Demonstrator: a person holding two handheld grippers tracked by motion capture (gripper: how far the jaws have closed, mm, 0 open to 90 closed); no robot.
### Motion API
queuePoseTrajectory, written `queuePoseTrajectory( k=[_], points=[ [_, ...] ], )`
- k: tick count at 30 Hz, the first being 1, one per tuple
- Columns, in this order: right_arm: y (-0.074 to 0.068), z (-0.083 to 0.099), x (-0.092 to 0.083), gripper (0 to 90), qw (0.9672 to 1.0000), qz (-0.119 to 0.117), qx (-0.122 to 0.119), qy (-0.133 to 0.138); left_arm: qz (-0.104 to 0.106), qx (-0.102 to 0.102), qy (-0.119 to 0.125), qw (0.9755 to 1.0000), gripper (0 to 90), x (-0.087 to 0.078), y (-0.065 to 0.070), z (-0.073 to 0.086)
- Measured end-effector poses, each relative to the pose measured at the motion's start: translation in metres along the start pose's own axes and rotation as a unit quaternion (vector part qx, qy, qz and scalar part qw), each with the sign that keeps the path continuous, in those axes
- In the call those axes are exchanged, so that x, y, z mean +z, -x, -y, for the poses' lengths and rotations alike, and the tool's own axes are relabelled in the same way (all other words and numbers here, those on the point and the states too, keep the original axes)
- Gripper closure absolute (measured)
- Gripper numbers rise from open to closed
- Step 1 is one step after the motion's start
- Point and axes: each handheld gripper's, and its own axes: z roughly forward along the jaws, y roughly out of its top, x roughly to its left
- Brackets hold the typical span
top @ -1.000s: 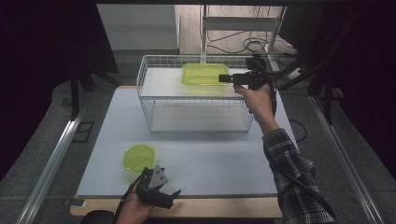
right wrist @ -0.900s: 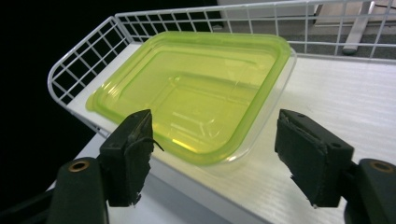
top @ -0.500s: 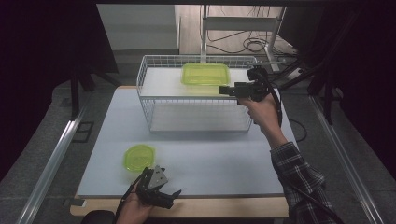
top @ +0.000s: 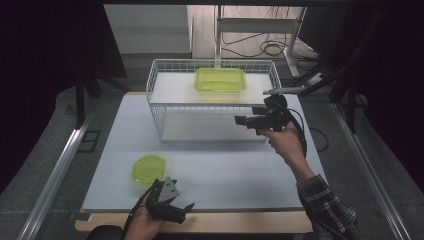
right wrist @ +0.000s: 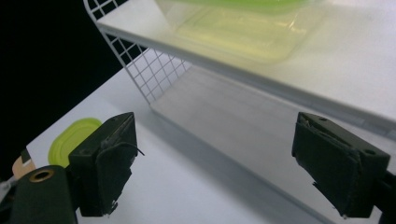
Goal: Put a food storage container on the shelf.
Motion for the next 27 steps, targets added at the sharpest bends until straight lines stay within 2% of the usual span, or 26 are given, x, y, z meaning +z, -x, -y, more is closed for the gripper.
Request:
queuePoseTrajectory(
  k=[8, 15, 27],
  points=[
    [-0.007, 0.023, -0.002, 12.3, 0.9998, -0.003, -0.018, -0.010, 0.000, -0.001, 0.003, 1.0000, 6.7, 0.000, -0.001, 0.000],
    [-0.008, 0.053, -0.003, 10.4, 0.9988, 0.009, -0.041, -0.024, 0.001, 0.001, 0.001, 1.0000, 7.0, 0.000, -0.002, 0.001],
    [-0.004, 0.101, -0.007, 10.2, 0.9989, 0.016, -0.038, -0.023, -0.003, -0.002, -0.007, 1.0000, 7.1, 0.000, -0.002, 0.000]
  ],
)
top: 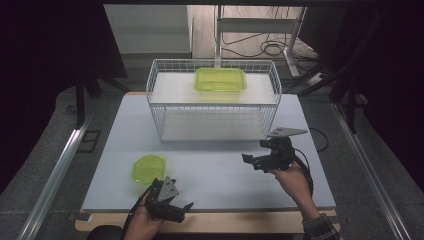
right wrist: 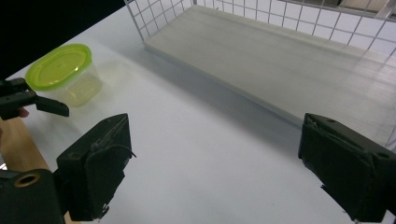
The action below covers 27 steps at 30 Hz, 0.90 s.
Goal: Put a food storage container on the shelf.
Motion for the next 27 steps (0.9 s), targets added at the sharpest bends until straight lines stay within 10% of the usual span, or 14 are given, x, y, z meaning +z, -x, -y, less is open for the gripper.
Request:
queuePoseTrajectory(
  k=[27],
  points=[
    [-0.007, 0.090, 0.020, 8.4, 0.9990, 0.022, -0.011, -0.038, 0.001, -0.001, -0.003, 1.0000, 6.5, 0.000, 0.002, -0.001]
  ],
)
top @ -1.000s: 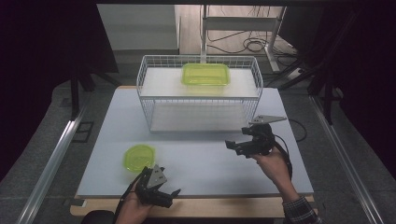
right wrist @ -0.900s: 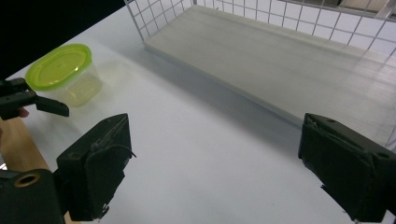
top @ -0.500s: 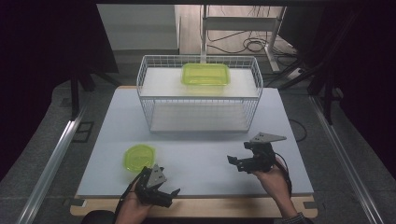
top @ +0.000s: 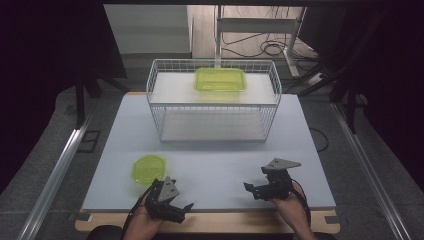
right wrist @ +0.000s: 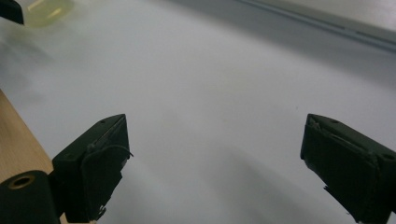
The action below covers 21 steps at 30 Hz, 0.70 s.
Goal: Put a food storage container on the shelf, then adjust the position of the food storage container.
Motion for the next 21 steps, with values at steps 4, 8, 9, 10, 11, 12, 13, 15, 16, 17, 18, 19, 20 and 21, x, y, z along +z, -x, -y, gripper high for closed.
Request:
queuePoseTrajectory(
  k=[4, 8, 9, 10, 11, 12, 13, 15, 16, 17, 18, 19, 20, 21],
  points=[
    [0.001, 0.003, 0.002, 8.3, 1.0000, 0.001, 0.003, -0.005, 0.003, -0.006, -0.001, 1.0000, 5.5, 0.000, 0.000, -0.001],
    [0.004, 0.004, 0.001, 8.3, 1.0000, 0.003, 0.006, -0.001, -0.002, -0.025, -0.005, 0.9997, 2.3, -0.003, 0.000, -0.005],
    [0.004, 0.004, 0.001, 8.3, 1.0000, 0.003, 0.006, -0.001, 0.001, -0.025, -0.003, 0.9997, 2.3, -0.004, -0.001, -0.006],
    [0.005, 0.005, 0.001, 8.3, 1.0000, 0.006, 0.006, -0.001, 0.008, -0.028, 0.002, 0.9996, 3.2, -0.007, -0.002, -0.008],
    [0.005, 0.005, 0.001, 8.3, 1.0000, 0.007, 0.007, -0.001, 0.011, -0.030, 0.003, 0.9995, 4.1, -0.007, -0.002, -0.010],
    [0.005, 0.005, 0.001, 8.3, 1.0000, 0.007, 0.007, -0.001, 0.011, -0.030, 0.003, 0.9995, 5.1, -0.007, -0.002, -0.010],
    [0.006, 0.005, 0.000, 8.3, 1.0000, 0.007, 0.005, 0.001, 0.015, -0.026, 0.004, 0.9996, 6.2, -0.008, -0.002, -0.013],
    [0.006, 0.005, 0.000, 8.3, 1.0000, 0.006, 0.006, 0.000, 0.017, -0.019, 0.004, 0.9997, 9.5, -0.010, -0.003, -0.017],
    [0.006, 0.005, 0.000, 8.3, 1.0000, 0.007, 0.006, 0.000, 0.015, -0.016, 0.006, 0.9997, 11.9, -0.011, -0.003, -0.020],
    [0.006, 0.006, 0.000, 8.4, 1.0000, 0.008, 0.005, 0.000, 0.015, -0.016, 0.006, 0.9997, 14.9, -0.011, -0.003, -0.020],
    [0.006, 0.006, 0.000, 8.4, 0.9999, 0.009, 0.005, 0.000, 0.015, -0.016, 0.011, 0.9997, 18.1, -0.013, -0.005, -0.022],
    [0.006, 0.006, 0.000, 8.4, 0.9999, 0.009, 0.005, 0.000, 0.016, -0.019, 0.016, 0.9996, 18.1, -0.015, -0.007, -0.024],
    [0.006, 0.006, 0.000, 8.4, 1.0000, 0.008, 0.005, 0.000, 0.018, -0.026, 0.022, 0.9993, 20.9, -0.018, -0.010, -0.026],
    [0.006, 0.006, 0.000, 8.4, 1.0000, 0.008, 0.006, -0.001, 0.019, -0.031, 0.027, 0.9990, 25.6, -0.021, -0.013, -0.028]
  ],
)
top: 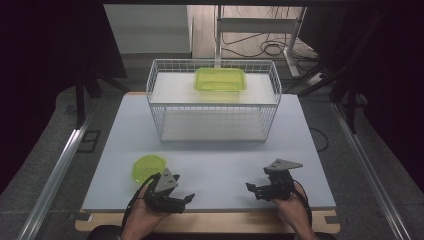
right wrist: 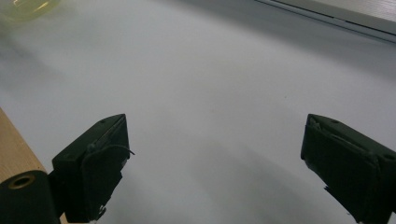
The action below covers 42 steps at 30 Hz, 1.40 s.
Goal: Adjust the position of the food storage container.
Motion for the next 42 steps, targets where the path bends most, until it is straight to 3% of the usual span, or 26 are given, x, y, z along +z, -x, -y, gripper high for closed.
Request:
queuePoseTrajectory(
  k=[7, 8, 9, 10, 11, 12, 13, 14, 16, 20, 21, 22, 23, 24, 28, 34, 42],
  points=[
    [0.001, 0.001, 0.001, 8.5, 1.0000, -0.002, 0.000, -0.001, -0.022, -0.033, 0.015, 0.9991, 52.6, -0.022, -0.030, -0.005],
    [0.001, 0.001, 0.002, 8.6, 1.0000, -0.003, 0.001, -0.002, -0.026, -0.042, 0.016, 0.9986, 64.2, -0.026, -0.036, -0.004],
    [0.001, 0.001, 0.002, 8.6, 1.0000, -0.003, 0.001, -0.002, -0.033, -0.047, 0.017, 0.9982, 64.2, -0.030, -0.043, -0.003],
    [0.002, 0.002, 0.002, 8.6, 1.0000, -0.006, 0.005, -0.004, -0.048, -0.068, 0.019, 0.9963, 74.3, -0.038, -0.058, 0.000],
    [0.002, 0.002, 0.003, 8.6, 0.9999, -0.008, 0.008, -0.003, -0.054, -0.078, 0.021, 0.9953, 79.1, -0.042, -0.065, 0.002],
    [0.003, 0.003, 0.003, 8.7, 0.9999, -0.010, 0.009, -0.004, -0.054, -0.078, 0.021, 0.9953, 83.5, -0.042, -0.065, 0.002],
    [0.003, 0.003, 0.003, 8.7, 0.9999, -0.010, 0.009, -0.004, -0.063, -0.085, 0.022, 0.9941, 83.5, -0.046, -0.072, 0.004],
    [0.004, 0.003, 0.003, 8.7, 0.9999, -0.011, 0.010, -0.003, -0.074, -0.090, 0.022, 0.9929, 89.5, -0.049, -0.077, 0.007],
    [0.004, 0.003, 0.003, 8.7, 0.9999, -0.013, 0.010, -0.002, -0.104, -0.103, 0.015, 0.9892, 90.0, -0.056, -0.093, 0.012],
    [0.004, 0.003, 0.002, 8.8, 0.9998, -0.016, 0.012, -0.001, -0.130, -0.115, 0.009, 0.9848, 90.0, -0.059, -0.105, 0.020],
    [0.005, 0.004, 0.002, 8.8, 0.9998, -0.016, 0.011, -0.001, -0.145, -0.125, 0.011, 0.9814, 90.0, -0.061, -0.112, 0.025],
    [0.005, 0.004, 0.002, 8.9, 0.9998, -0.015, 0.012, 0.000, -0.145, -0.125, 0.011, 0.9814, 90.0, -0.061, -0.112, 0.025],
    [0.005, 0.004, 0.002, 8.9, 0.9998, -0.015, 0.013, 0.000, -0.155, -0.136, 0.011, 0.9785, 90.0, -0.062, -0.118, 0.031],
    [0.005, 0.004, 0.002, 8.9, 0.9998, -0.015, 0.013, 0.000, -0.155, -0.136, 0.011, 0.9785, 90.0, -0.062, -0.118, 0.031],
    [0.005, 0.004, 0.003, 9.1, 0.9997, -0.018, 0.016, -0.003, -0.178, -0.149, 0.000, 0.9727, 90.0, -0.055, -0.130, 0.045],
    [0.004, 0.005, 0.006, 9.5, 0.9997, -0.020, 0.012, -0.010, -0.178, -0.152, -0.012, 0.9720, 89.9, -0.046, -0.133, 0.049],
    [0.003, 0.005, 0.006, 9.7, 0.9997, -0.020, 0.009, -0.014, -0.172, -0.152, -0.015, 0.9732, 89.9, -0.037, -0.124, 0.047]
  ],
)
